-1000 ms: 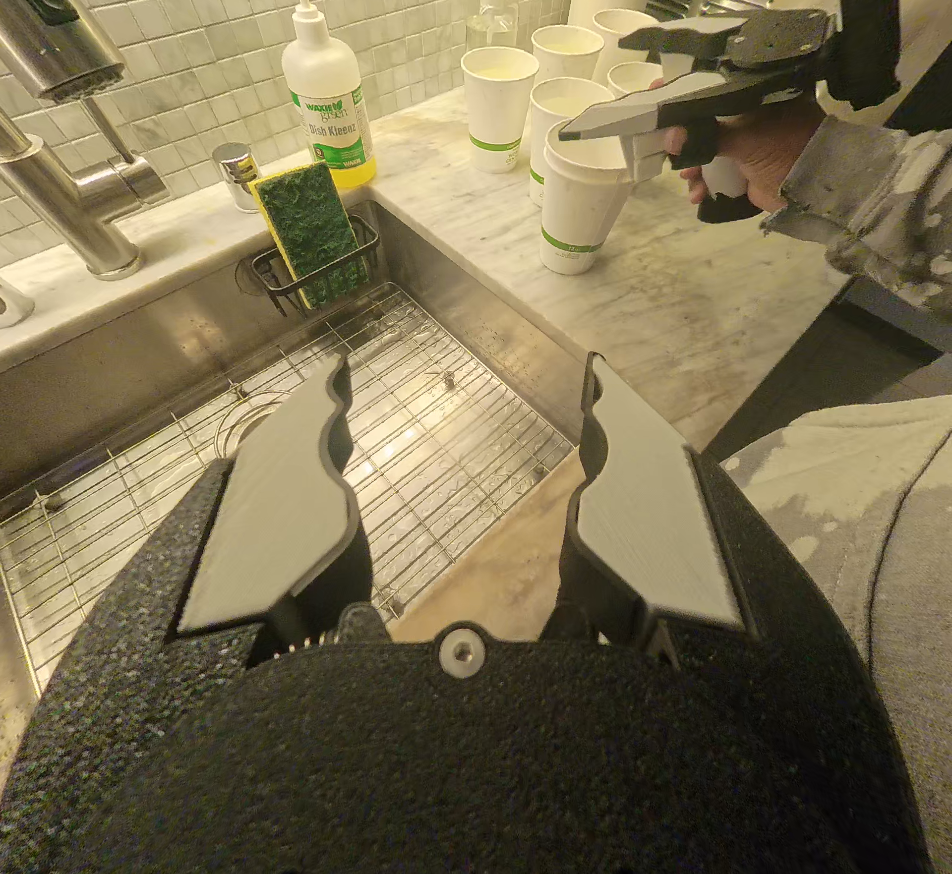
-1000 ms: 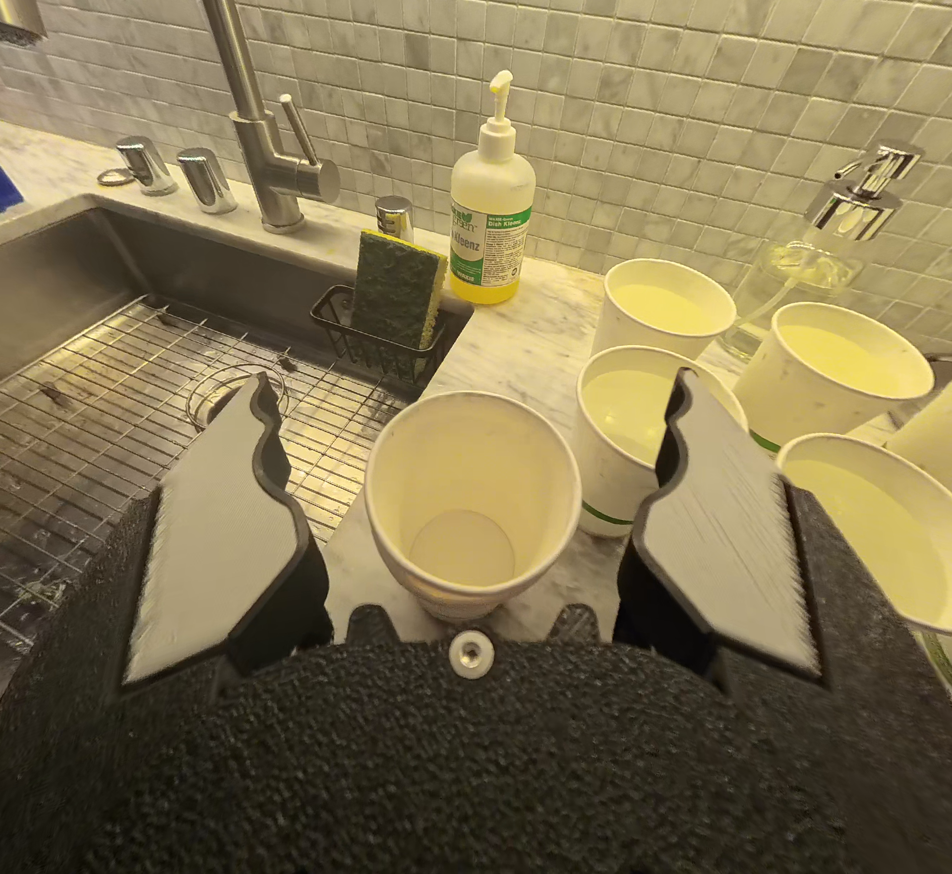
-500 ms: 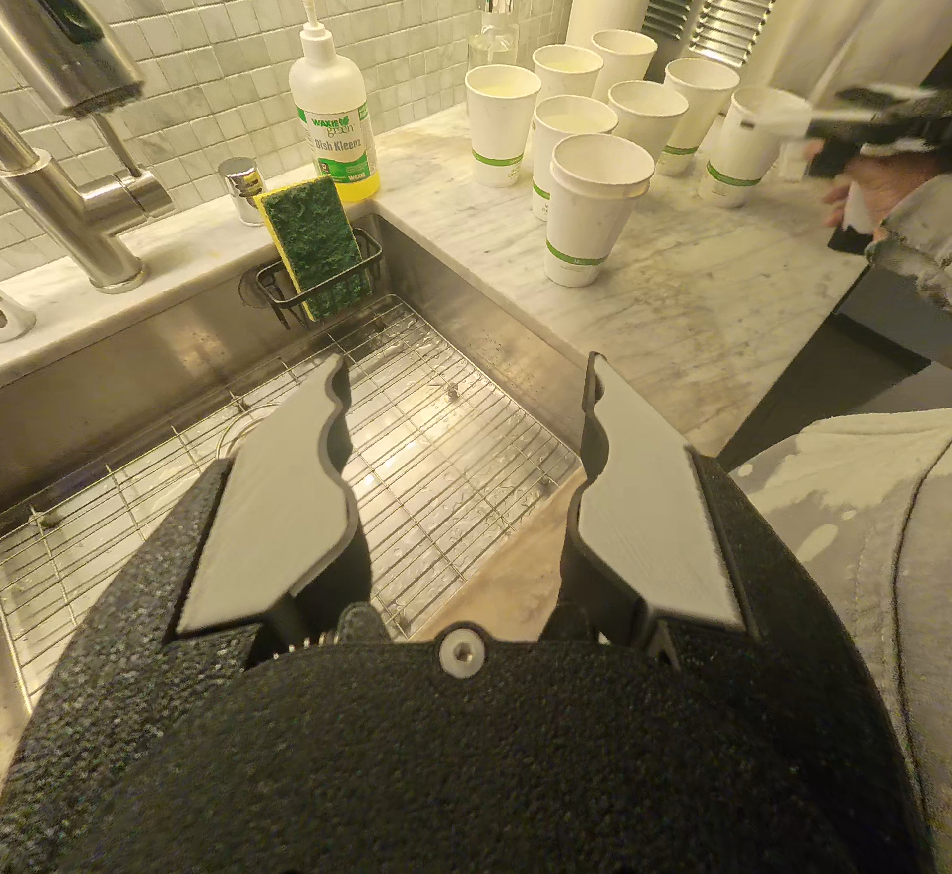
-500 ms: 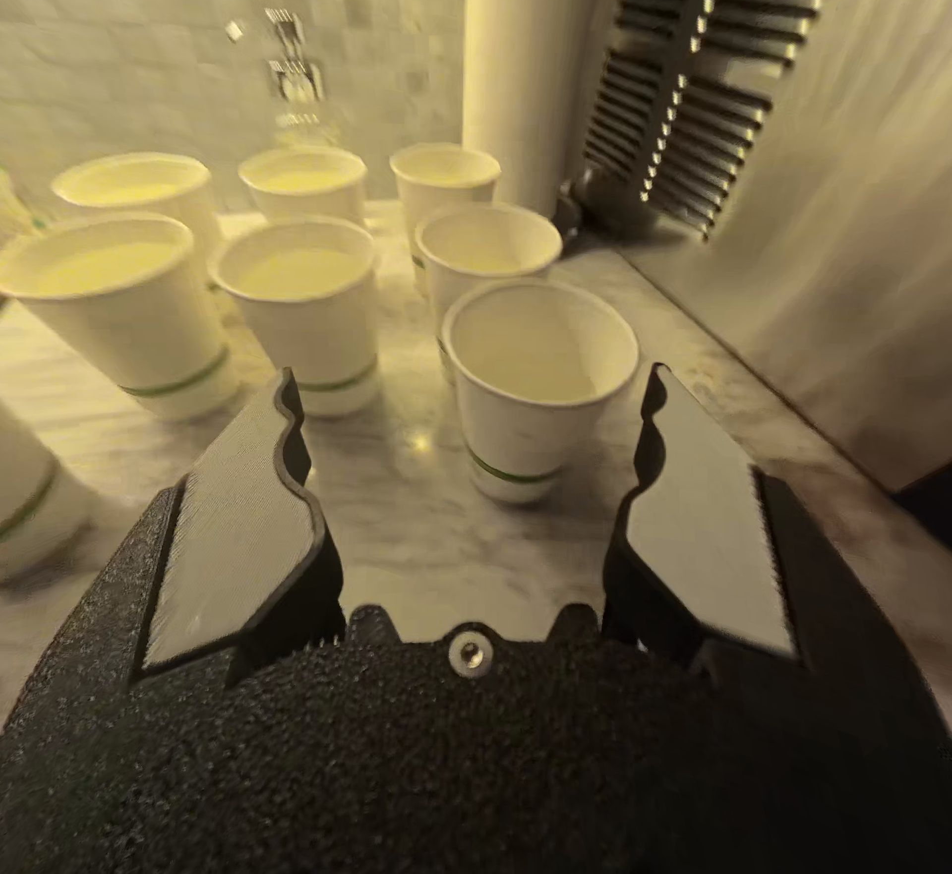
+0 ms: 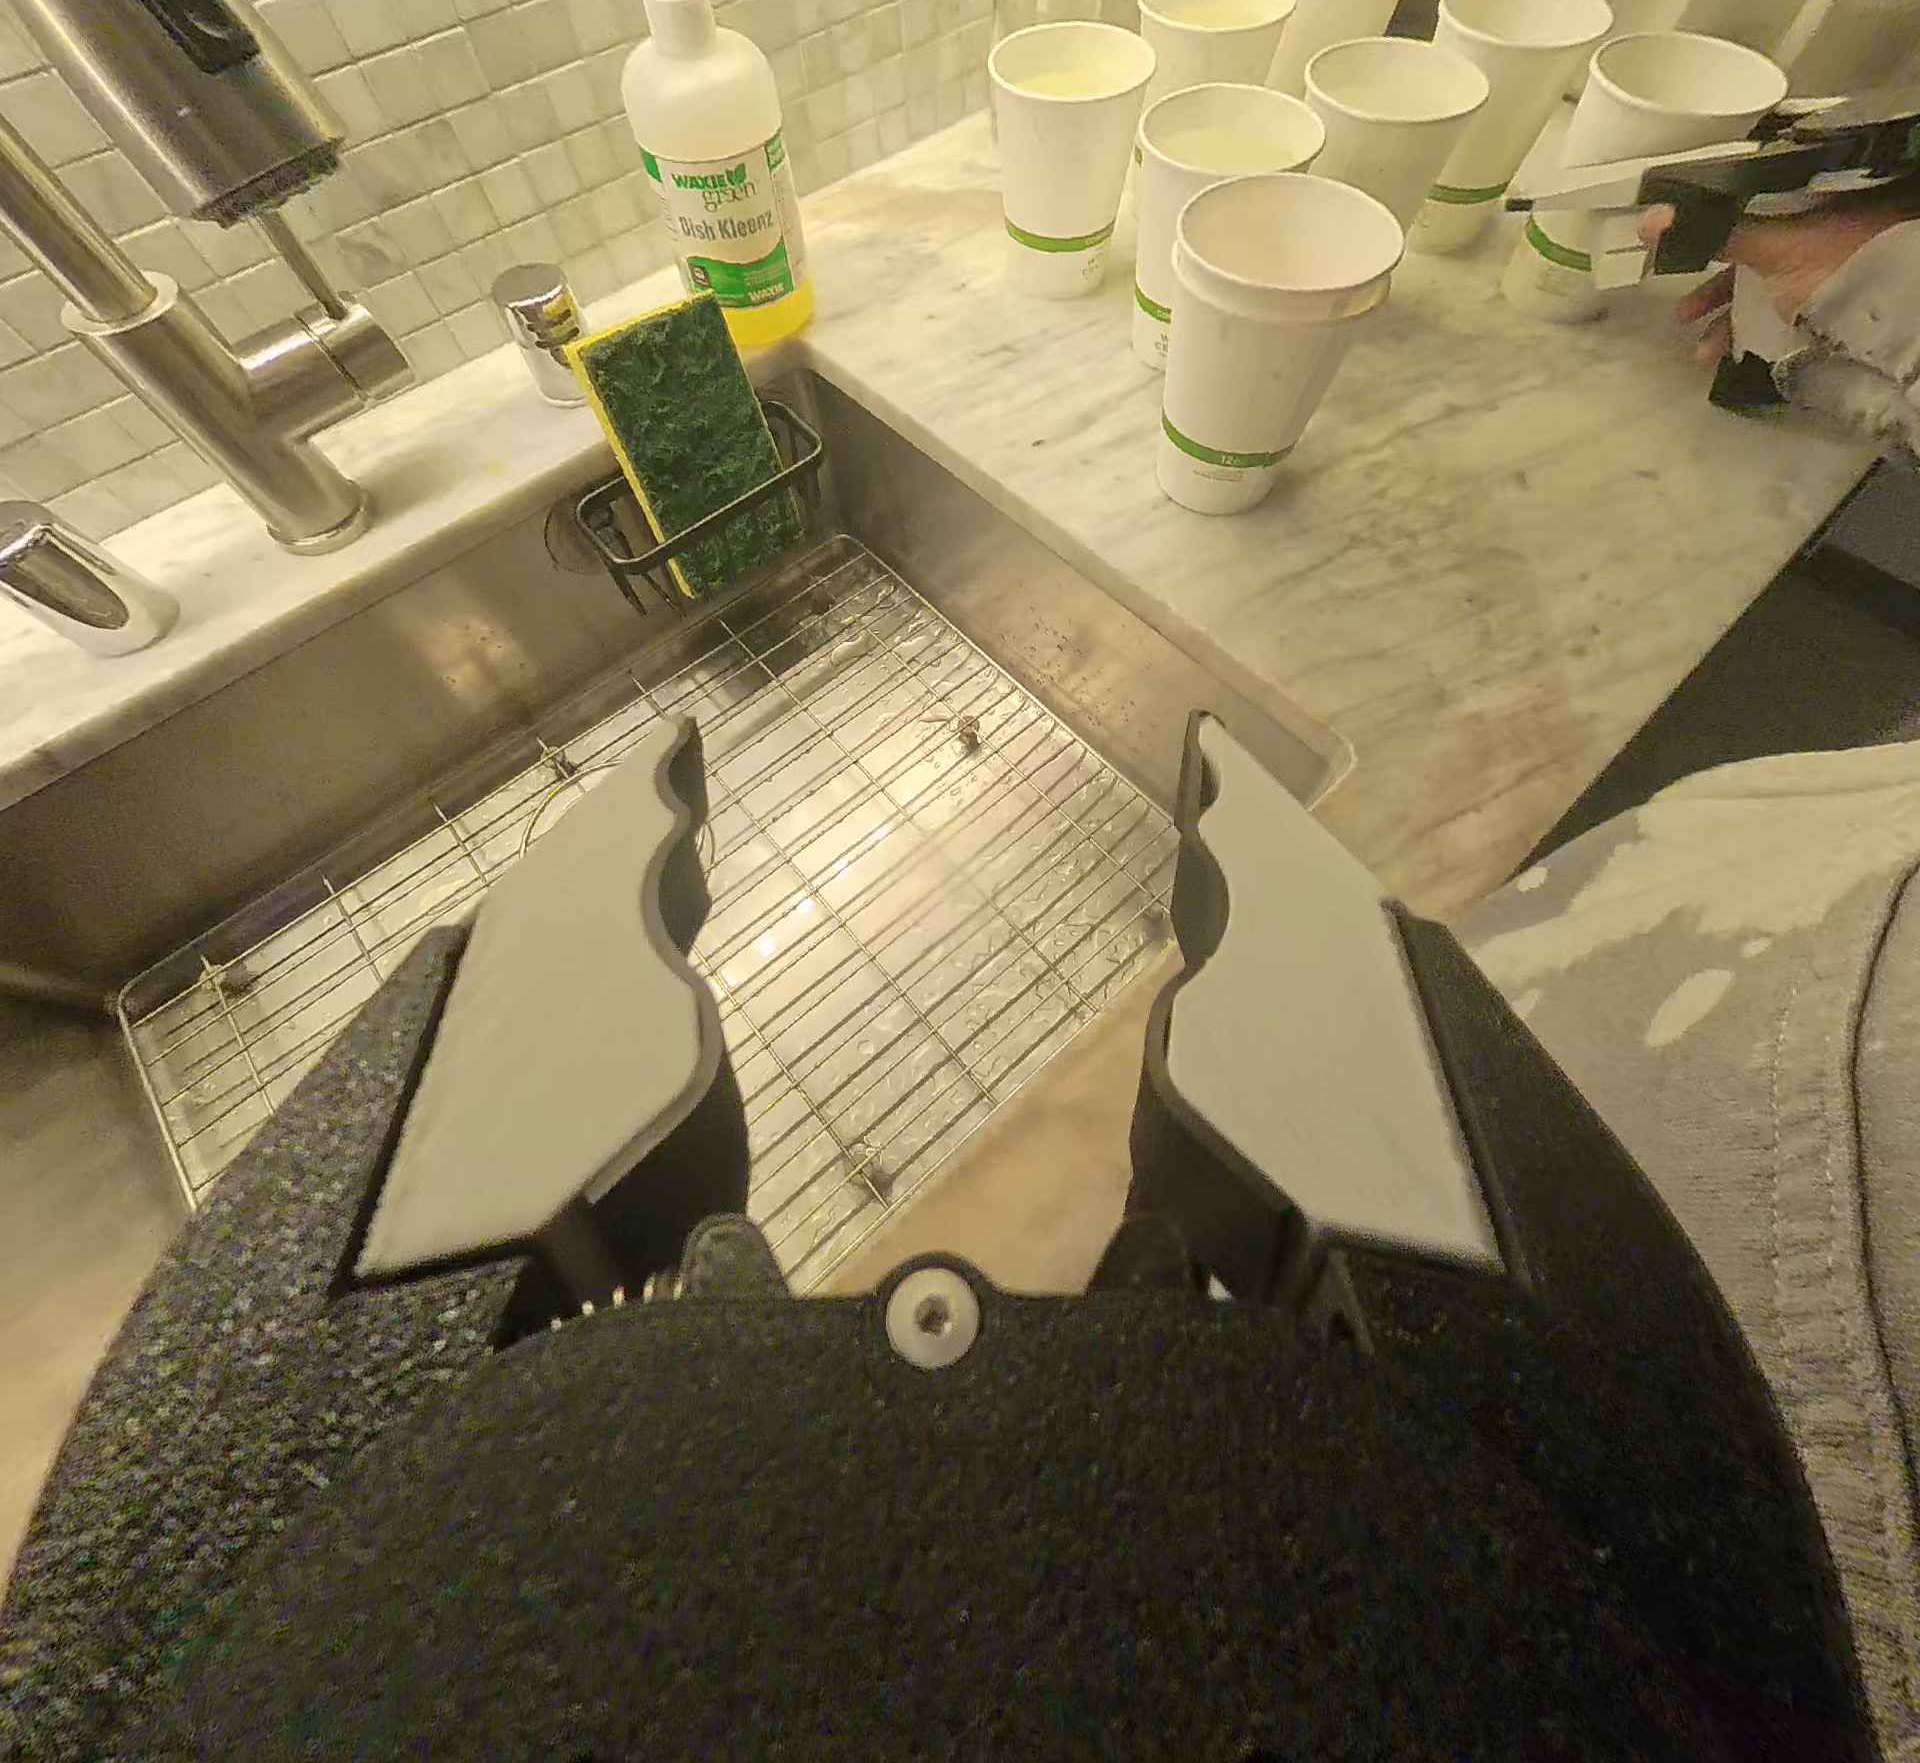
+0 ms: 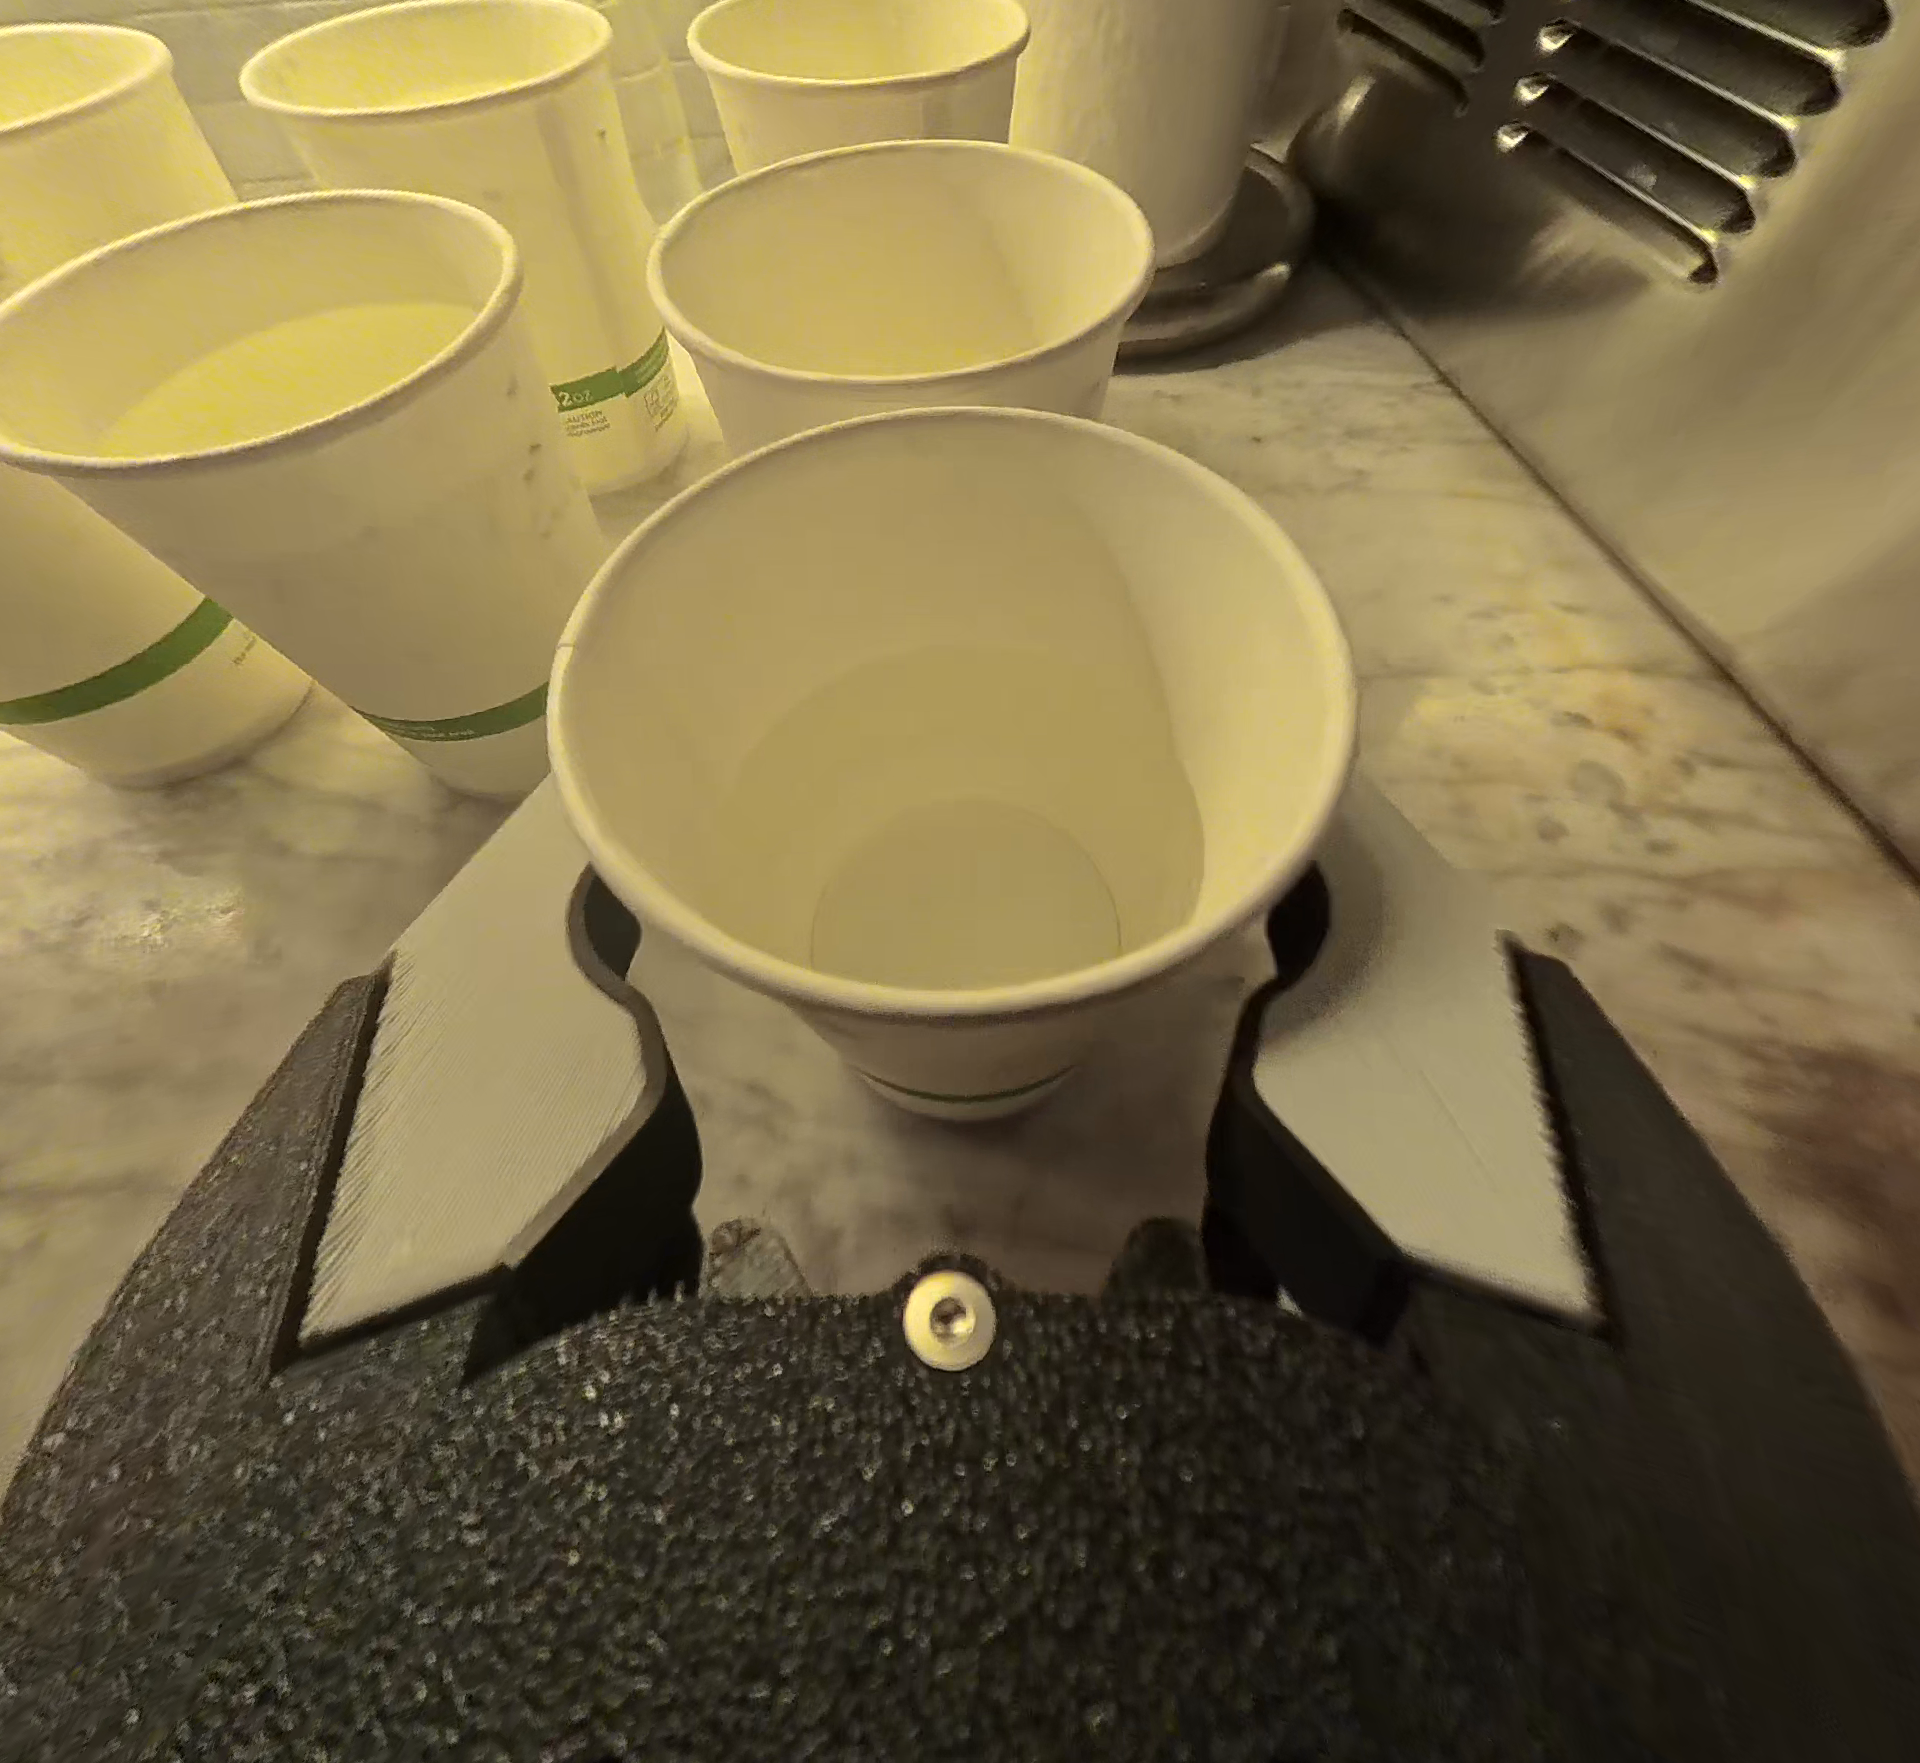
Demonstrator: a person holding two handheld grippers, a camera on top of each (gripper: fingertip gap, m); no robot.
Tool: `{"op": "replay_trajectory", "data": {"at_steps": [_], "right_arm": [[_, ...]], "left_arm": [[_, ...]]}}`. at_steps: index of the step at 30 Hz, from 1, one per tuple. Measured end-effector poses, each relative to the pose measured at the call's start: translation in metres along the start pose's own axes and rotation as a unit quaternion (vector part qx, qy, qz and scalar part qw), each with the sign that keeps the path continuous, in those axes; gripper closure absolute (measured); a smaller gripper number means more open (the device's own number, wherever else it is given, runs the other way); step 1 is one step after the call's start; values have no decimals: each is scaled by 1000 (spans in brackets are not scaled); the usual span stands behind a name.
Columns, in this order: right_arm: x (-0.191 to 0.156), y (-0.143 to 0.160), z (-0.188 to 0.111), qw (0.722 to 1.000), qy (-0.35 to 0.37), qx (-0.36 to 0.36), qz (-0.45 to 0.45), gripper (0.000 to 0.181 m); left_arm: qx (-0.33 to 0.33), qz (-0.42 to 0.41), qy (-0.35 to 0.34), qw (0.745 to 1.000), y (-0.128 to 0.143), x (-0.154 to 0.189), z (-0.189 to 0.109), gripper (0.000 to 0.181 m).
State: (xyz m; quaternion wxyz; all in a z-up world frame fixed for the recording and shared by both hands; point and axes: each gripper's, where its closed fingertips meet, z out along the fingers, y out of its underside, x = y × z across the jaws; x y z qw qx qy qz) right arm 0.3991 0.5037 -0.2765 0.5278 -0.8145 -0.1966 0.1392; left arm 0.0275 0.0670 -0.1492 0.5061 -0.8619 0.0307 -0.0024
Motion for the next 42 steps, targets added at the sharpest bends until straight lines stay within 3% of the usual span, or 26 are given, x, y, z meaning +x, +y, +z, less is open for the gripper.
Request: {"op": "replay_trajectory", "data": {"at_steps": [8,12,22,26,32,36,42], "right_arm": [[-1,-1,2,1000,5,1,-19,83],[-4,-5,-5,1000,4,24,-18,84],[-48,-21,-66,996,-25,79,-11,90],[-94,-54,-109,991,-58,109,-41,90],[-196,-99,-166,978,-139,119,-100,93],[-265,-112,-184,971,-181,96,-125,94],[-357,-114,-189,960,-226,48,-158,96]], "left_arm": [[2,1,-2,1000,0,8,3,91],[10,4,2,1000,0,12,3,91],[17,2,23,1000,17,21,-14,91],[19,1,34,999,22,20,-26,91],[26,1,36,999,33,-1,-48,92],[26,1,26,999,45,-28,-65,91],[26,-17,22,999,66,-70,-89,91]]}}
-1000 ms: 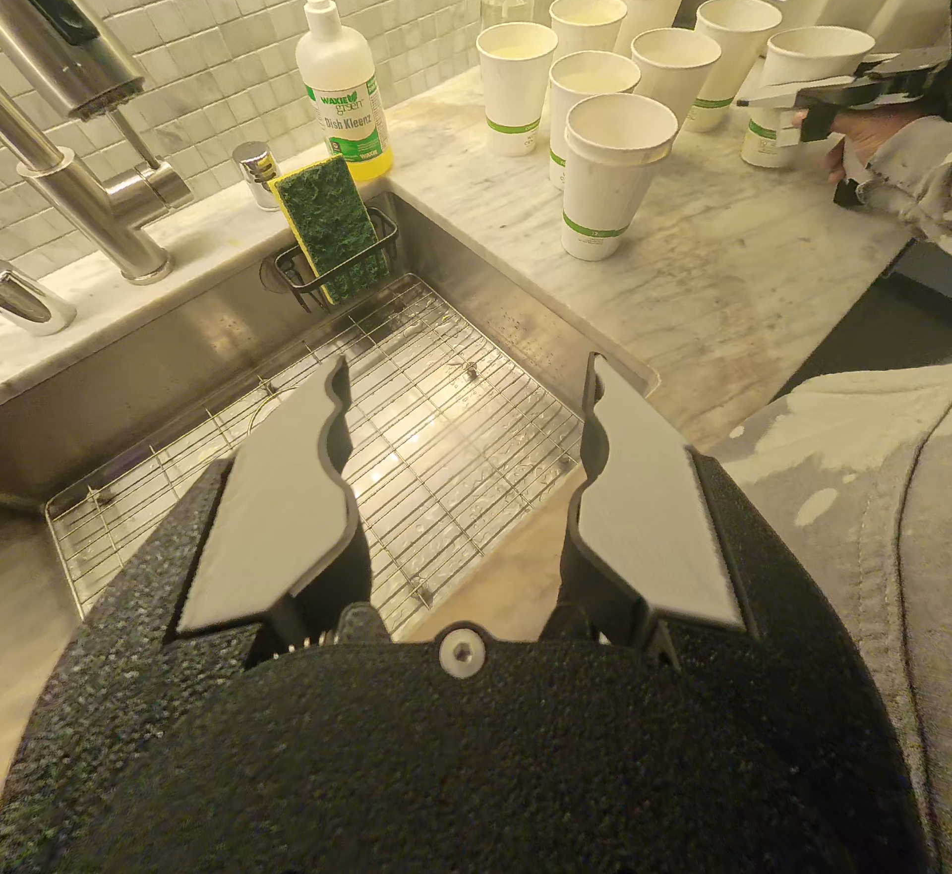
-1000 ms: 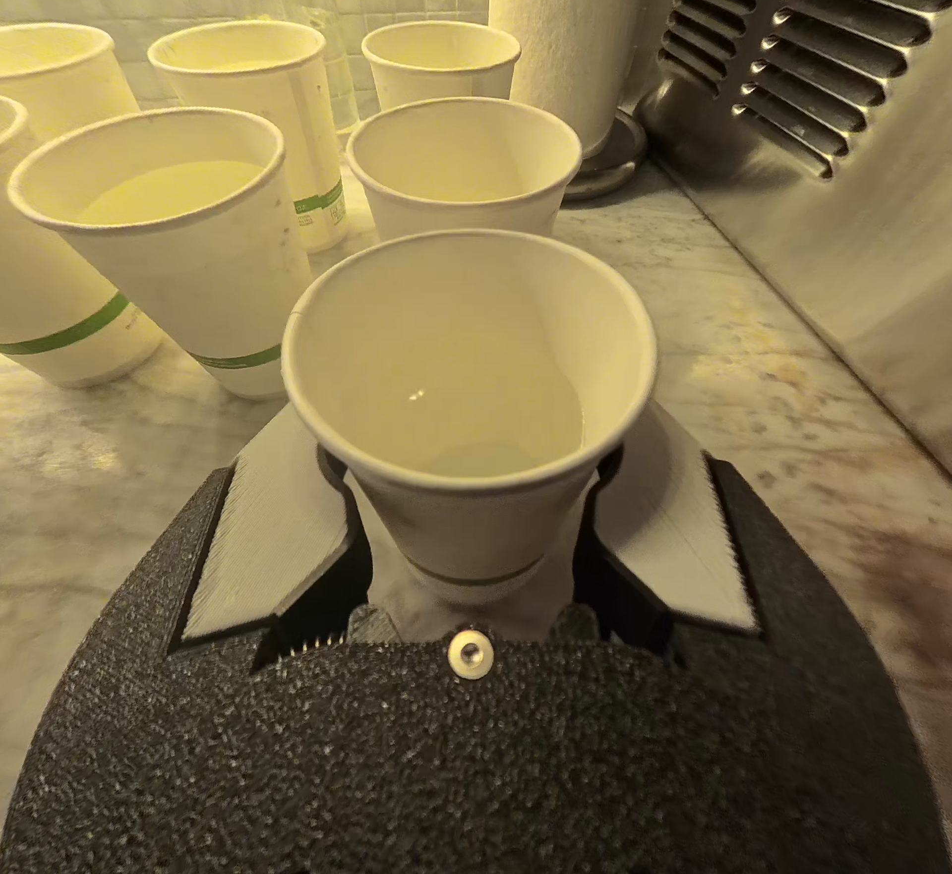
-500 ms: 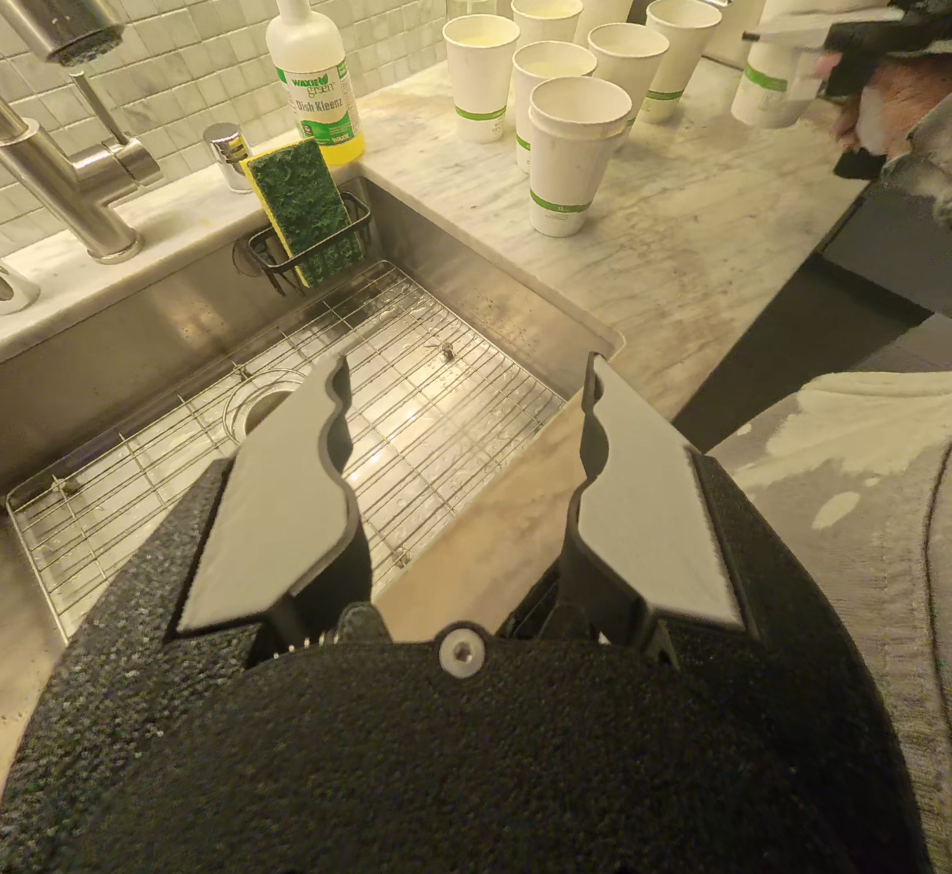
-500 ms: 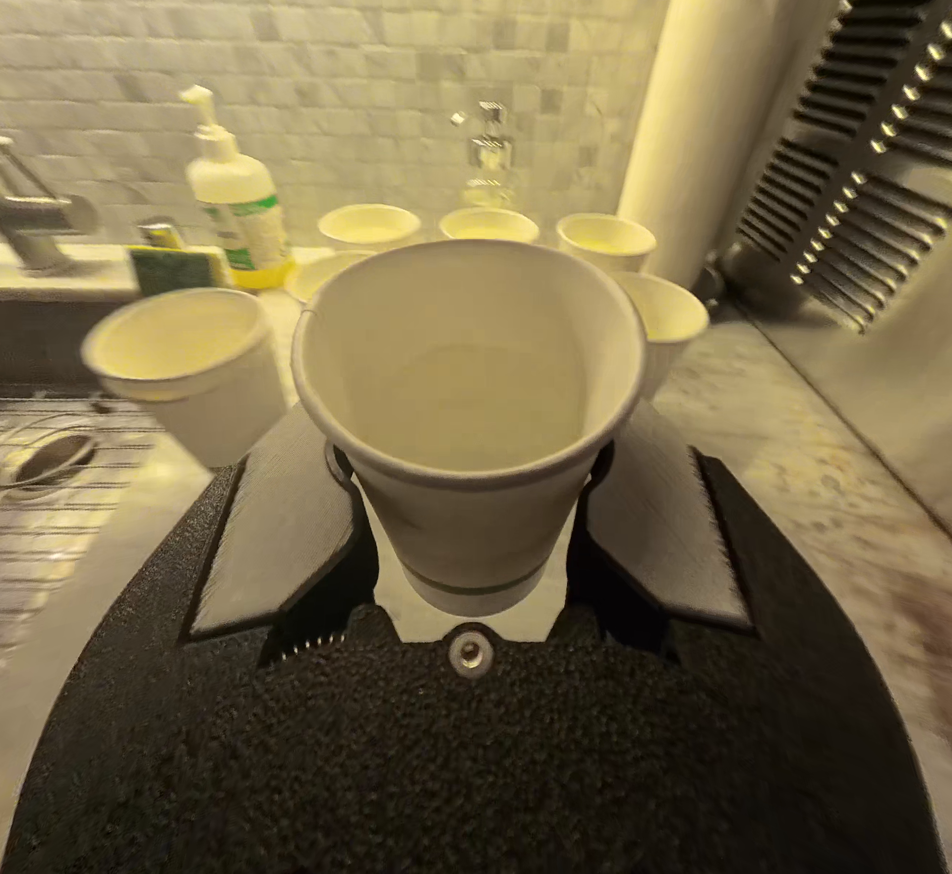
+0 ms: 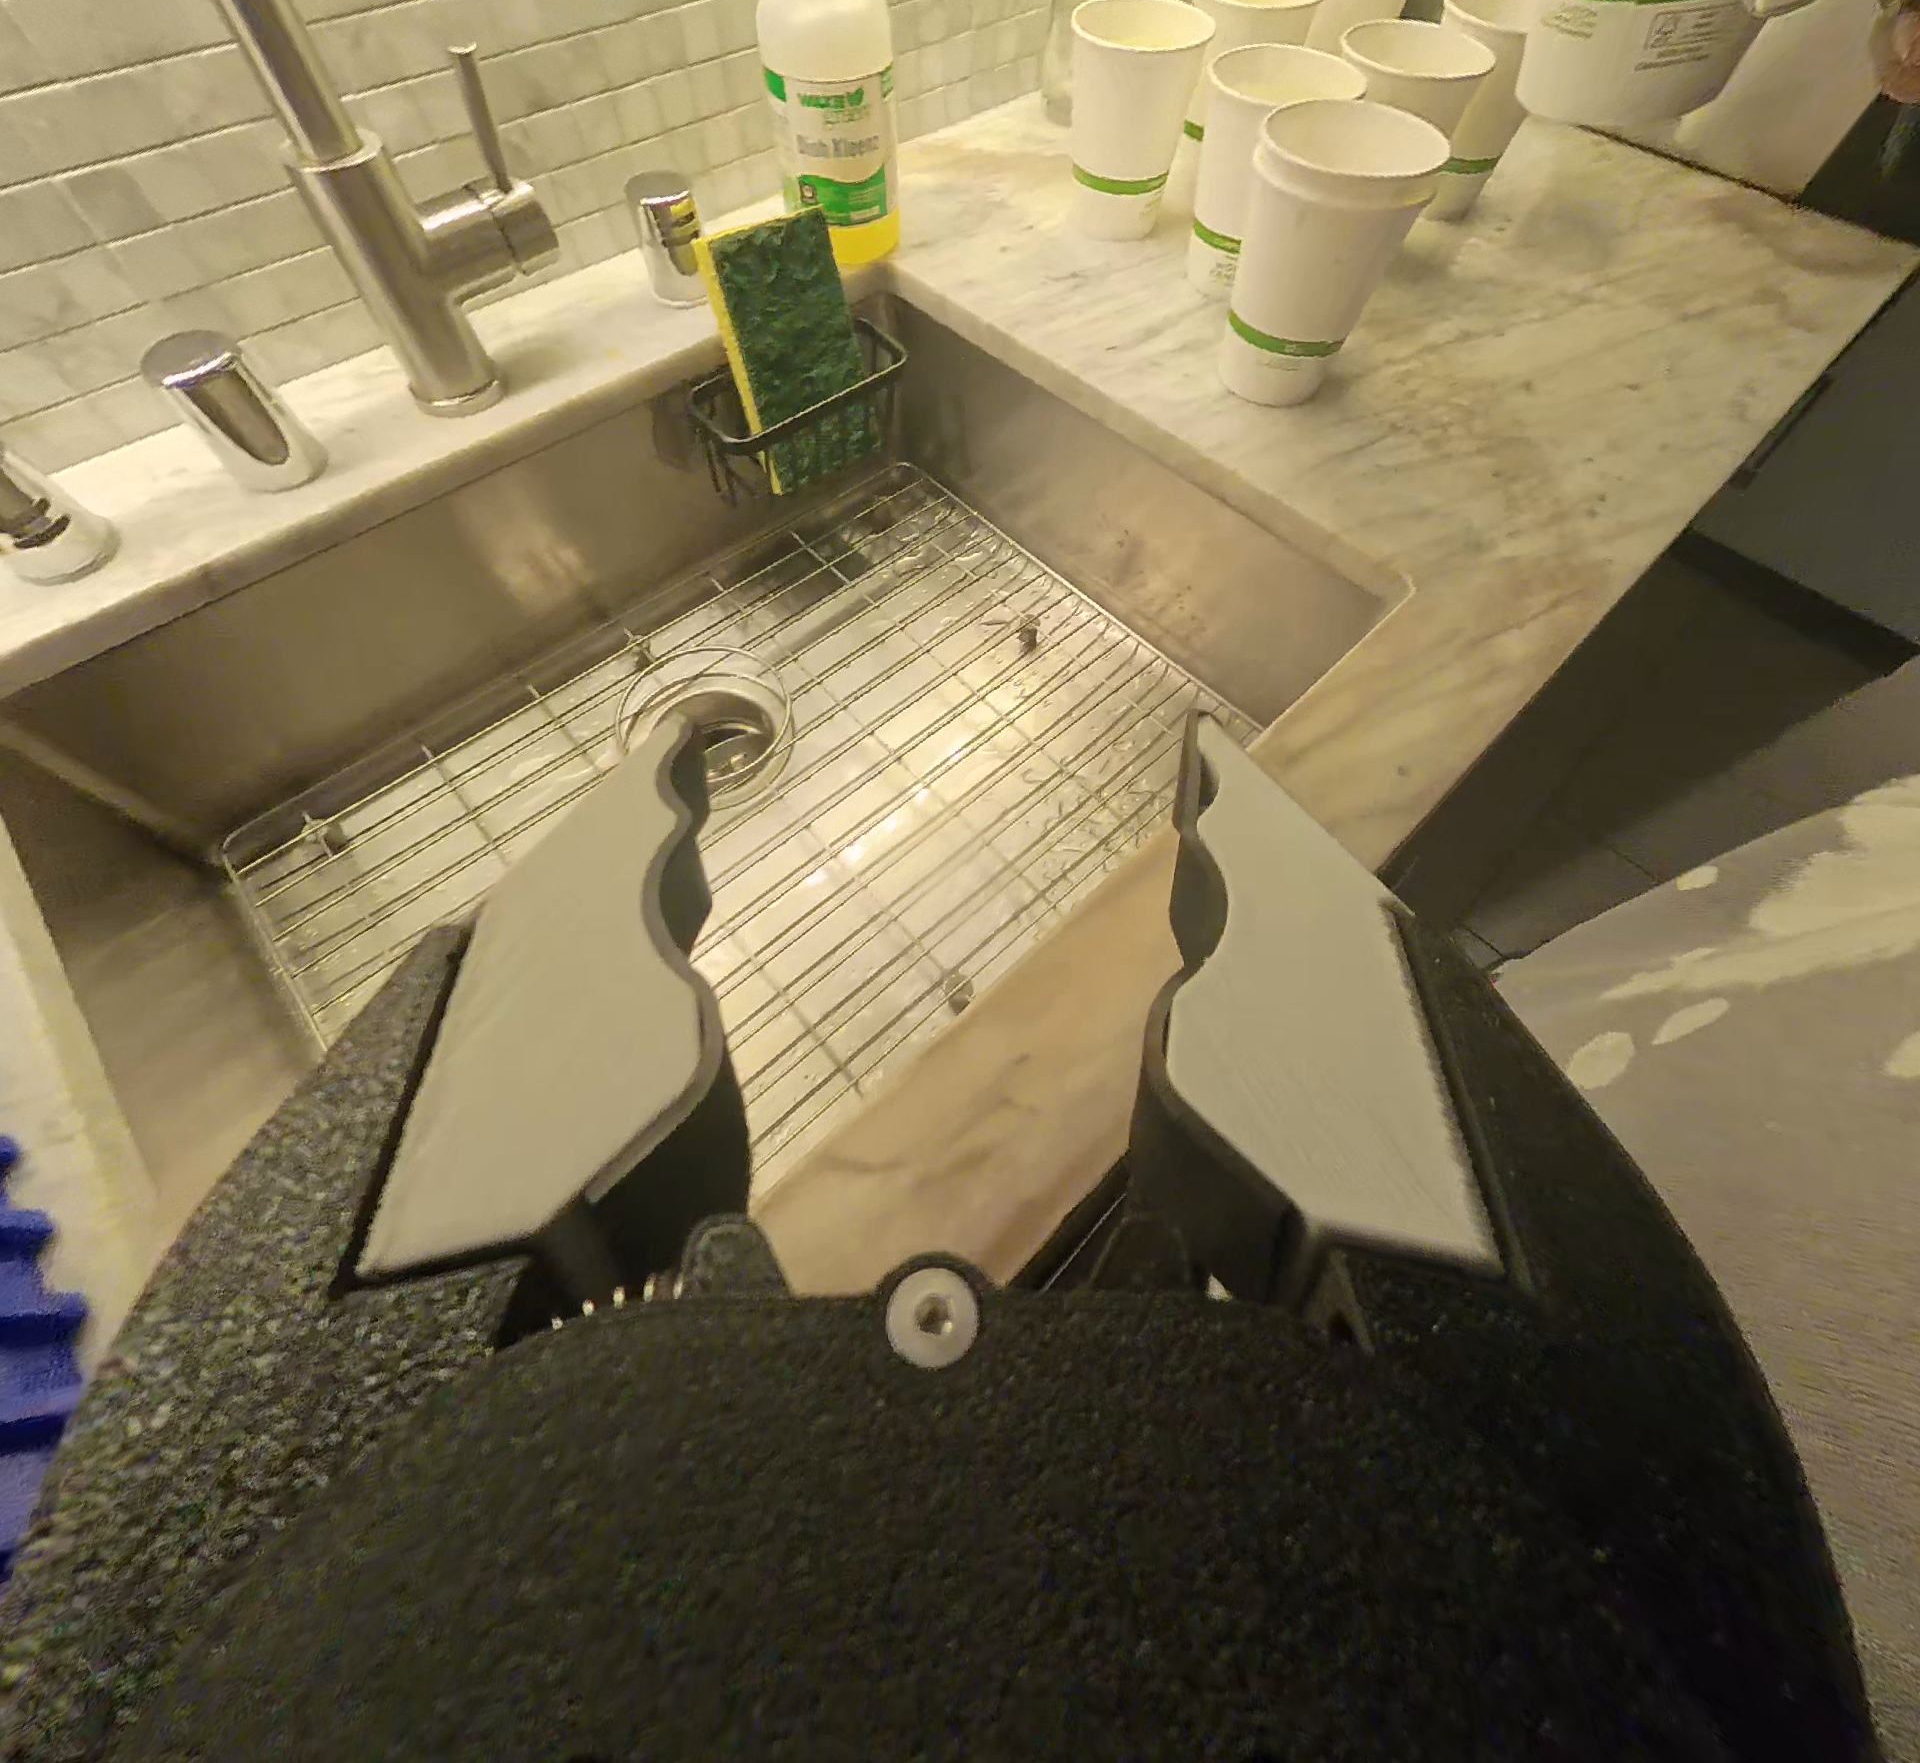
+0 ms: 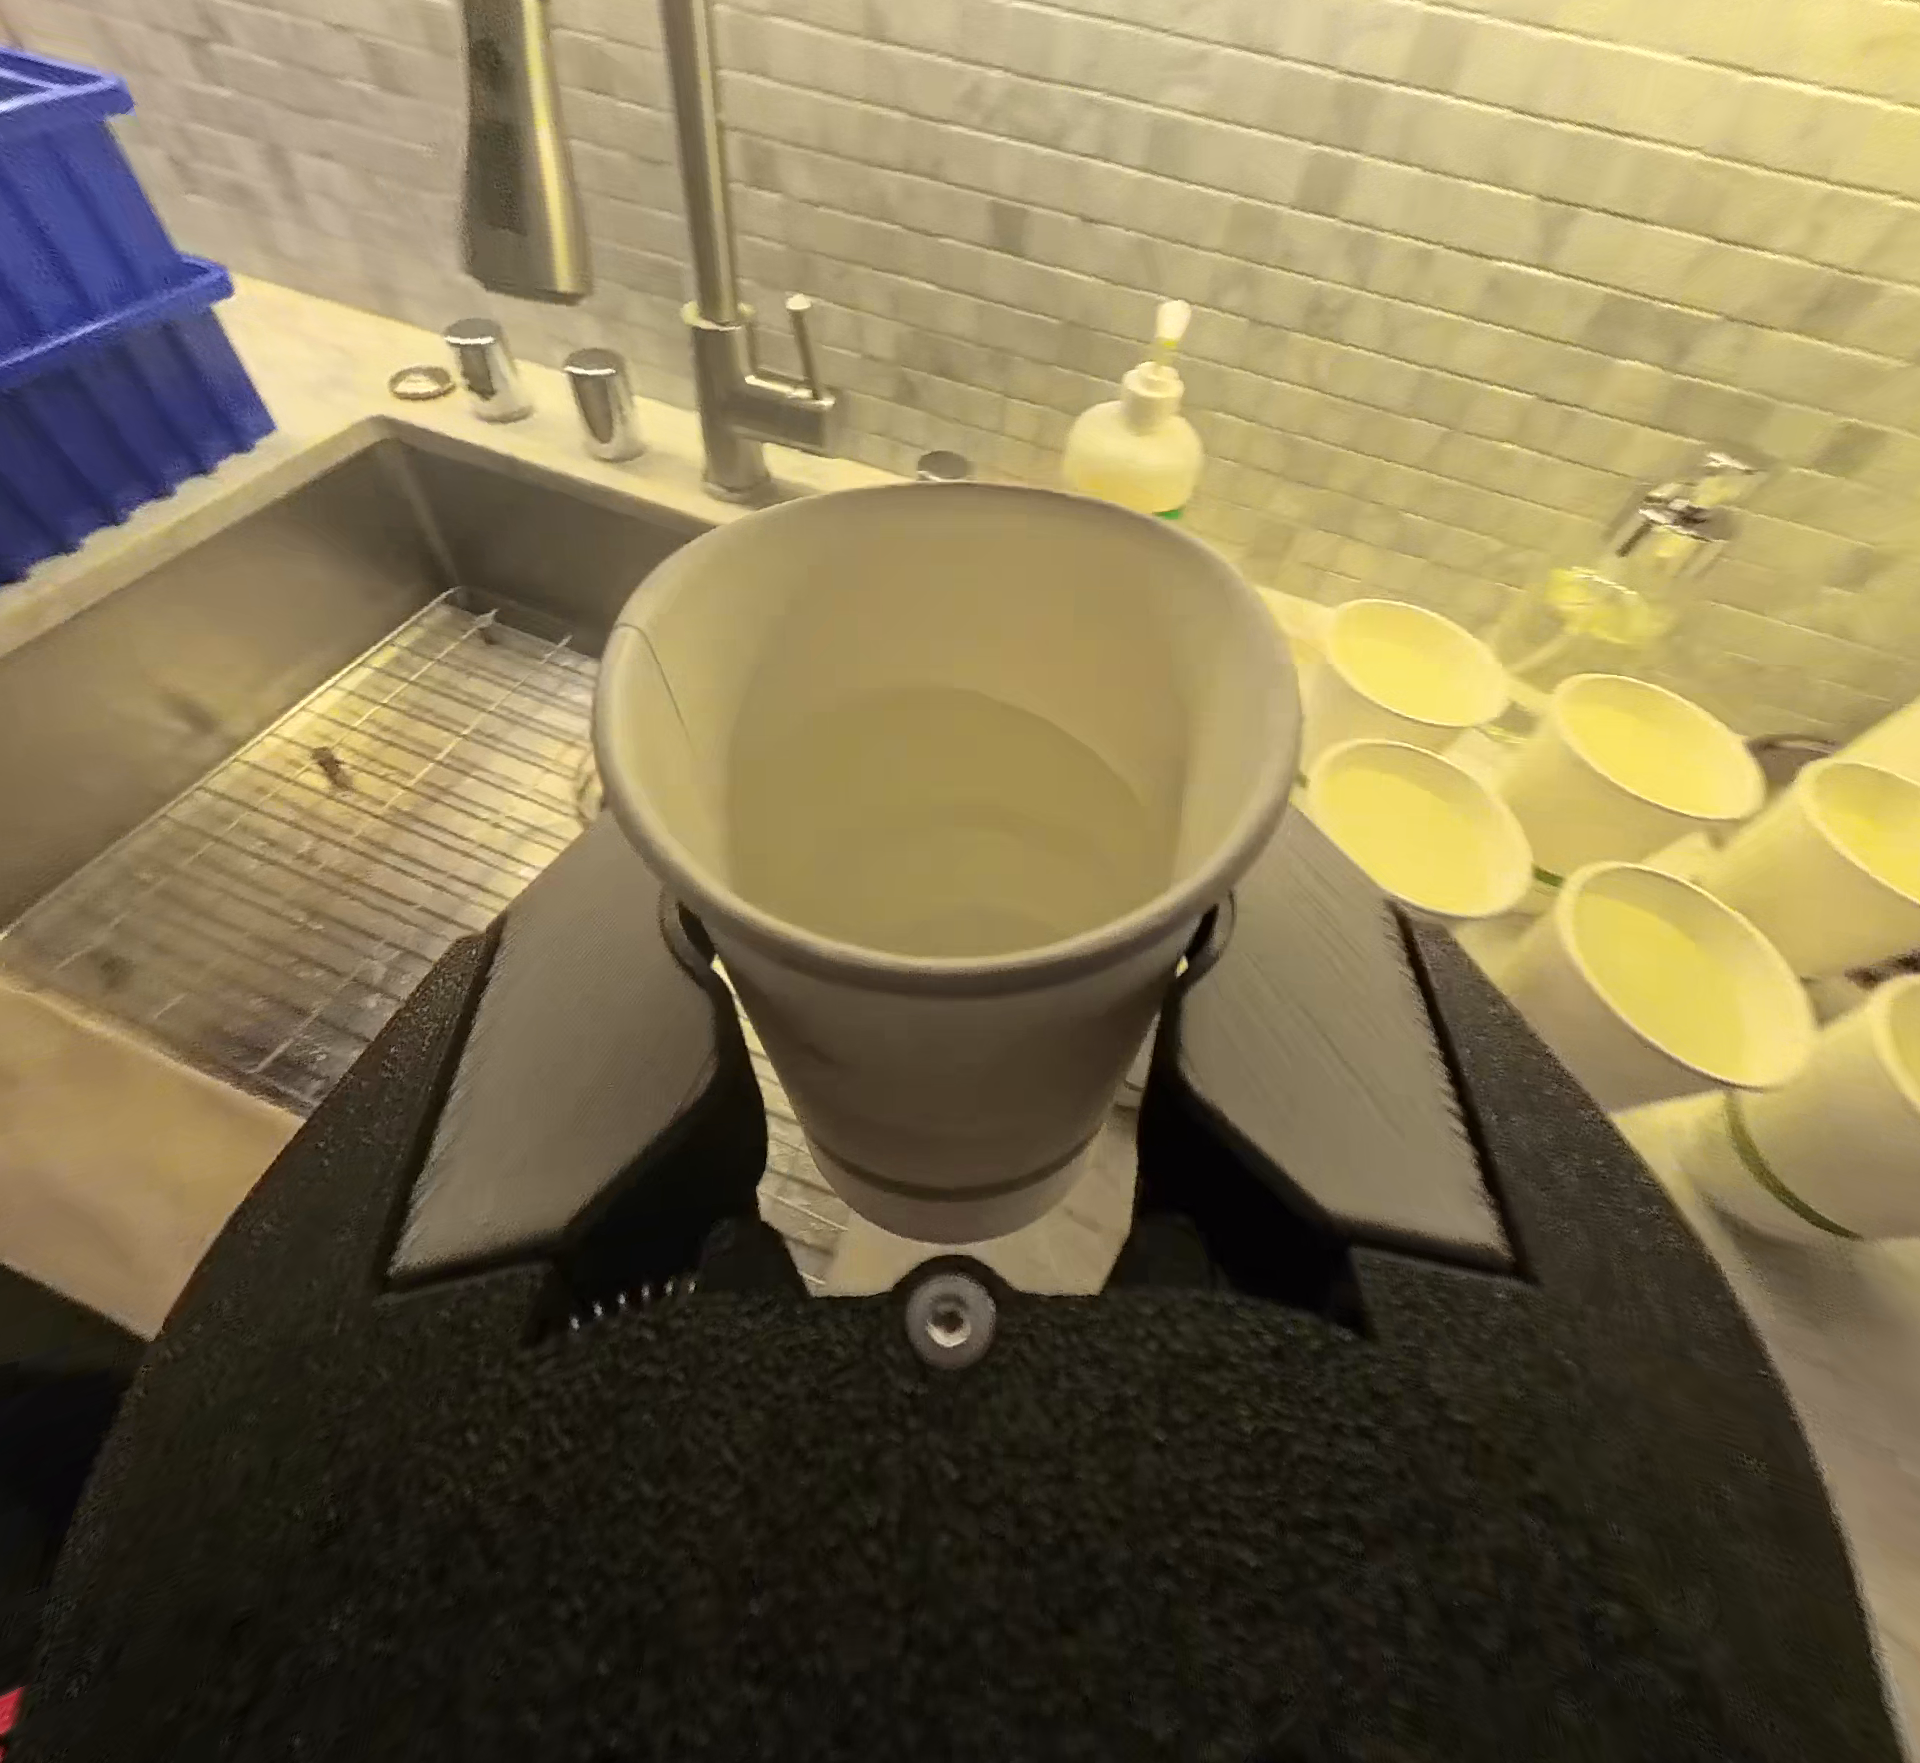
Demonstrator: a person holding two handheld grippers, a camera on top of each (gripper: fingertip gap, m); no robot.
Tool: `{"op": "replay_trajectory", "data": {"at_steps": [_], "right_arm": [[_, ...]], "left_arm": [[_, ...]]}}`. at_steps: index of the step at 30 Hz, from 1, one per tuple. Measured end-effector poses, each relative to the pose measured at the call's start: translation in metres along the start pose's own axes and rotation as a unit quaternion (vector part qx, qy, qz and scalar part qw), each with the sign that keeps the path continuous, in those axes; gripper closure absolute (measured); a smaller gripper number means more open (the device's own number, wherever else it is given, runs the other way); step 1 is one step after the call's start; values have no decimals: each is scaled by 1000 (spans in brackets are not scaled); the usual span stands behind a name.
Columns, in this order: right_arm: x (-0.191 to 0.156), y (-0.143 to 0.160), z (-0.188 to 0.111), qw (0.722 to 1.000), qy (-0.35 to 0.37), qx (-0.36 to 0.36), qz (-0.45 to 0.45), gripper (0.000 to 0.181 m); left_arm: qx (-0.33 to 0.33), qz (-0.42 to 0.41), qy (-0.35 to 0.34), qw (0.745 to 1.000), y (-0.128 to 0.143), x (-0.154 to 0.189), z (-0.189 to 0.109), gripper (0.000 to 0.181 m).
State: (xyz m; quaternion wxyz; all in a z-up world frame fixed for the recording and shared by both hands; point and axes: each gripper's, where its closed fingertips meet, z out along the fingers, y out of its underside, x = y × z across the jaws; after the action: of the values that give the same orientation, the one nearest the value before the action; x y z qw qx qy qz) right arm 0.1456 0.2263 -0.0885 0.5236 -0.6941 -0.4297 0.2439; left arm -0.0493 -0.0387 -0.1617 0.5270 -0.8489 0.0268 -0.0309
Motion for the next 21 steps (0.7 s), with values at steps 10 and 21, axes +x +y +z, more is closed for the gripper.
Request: {"op": "replay_trajectory", "data": {"at_steps": [10,21], "right_arm": [[-92,10,71,990,-91,-101,-24,99],[-137,49,134,959,-141,-224,-98,101]], "left_arm": [[5,-9,-6,1000,19,-50,-27,92],[7,-31,-26,999,31,-84,-45,91]]}}
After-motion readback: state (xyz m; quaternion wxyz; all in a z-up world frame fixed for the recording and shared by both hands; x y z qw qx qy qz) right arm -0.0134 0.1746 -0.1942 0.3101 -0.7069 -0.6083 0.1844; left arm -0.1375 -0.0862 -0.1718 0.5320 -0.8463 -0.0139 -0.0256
